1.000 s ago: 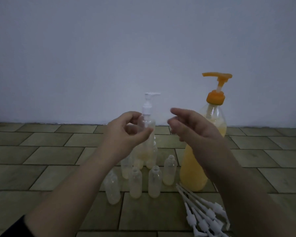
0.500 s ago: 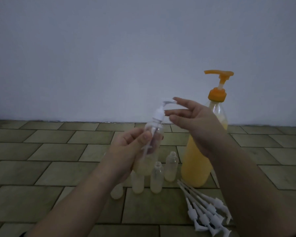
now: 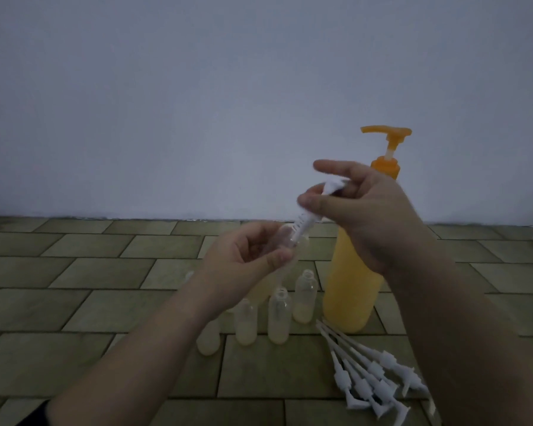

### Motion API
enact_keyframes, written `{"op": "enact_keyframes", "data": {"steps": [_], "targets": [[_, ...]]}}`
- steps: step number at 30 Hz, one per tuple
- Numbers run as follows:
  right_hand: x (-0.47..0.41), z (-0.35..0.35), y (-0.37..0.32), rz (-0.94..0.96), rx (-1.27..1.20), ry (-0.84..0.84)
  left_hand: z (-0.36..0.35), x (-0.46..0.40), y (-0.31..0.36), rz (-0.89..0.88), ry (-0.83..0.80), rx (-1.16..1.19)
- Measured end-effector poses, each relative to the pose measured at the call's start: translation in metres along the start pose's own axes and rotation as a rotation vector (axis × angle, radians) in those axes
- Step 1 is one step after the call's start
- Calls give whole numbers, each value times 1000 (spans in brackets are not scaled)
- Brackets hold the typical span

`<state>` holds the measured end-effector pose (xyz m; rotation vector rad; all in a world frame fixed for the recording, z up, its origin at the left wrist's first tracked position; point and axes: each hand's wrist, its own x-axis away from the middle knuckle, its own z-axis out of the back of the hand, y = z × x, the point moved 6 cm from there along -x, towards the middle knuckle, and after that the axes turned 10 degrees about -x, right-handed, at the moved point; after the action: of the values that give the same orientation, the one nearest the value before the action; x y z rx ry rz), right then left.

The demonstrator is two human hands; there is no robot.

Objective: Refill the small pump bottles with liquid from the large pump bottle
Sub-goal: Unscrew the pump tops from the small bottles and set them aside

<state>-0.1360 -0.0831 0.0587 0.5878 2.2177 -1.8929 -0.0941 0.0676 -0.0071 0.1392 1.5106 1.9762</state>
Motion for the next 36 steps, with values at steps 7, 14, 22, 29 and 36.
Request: {"op": "enact_keyframes", "data": {"steps": [7, 14, 22, 29, 36], "targets": [[21, 88, -65, 362, 43, 275, 38, -23, -9, 35, 220, -105], [114, 214, 36, -24, 446, 464, 21, -50, -49, 152, 100, -396], [174, 172, 102, -1, 479, 575, 0, -67, -78, 272, -116, -718], [173, 152, 133, 60, 622, 424, -14, -69, -94, 273, -251, -882], [170, 141, 139, 132, 727, 378, -10, -69, -99, 312, -275, -805]]}}
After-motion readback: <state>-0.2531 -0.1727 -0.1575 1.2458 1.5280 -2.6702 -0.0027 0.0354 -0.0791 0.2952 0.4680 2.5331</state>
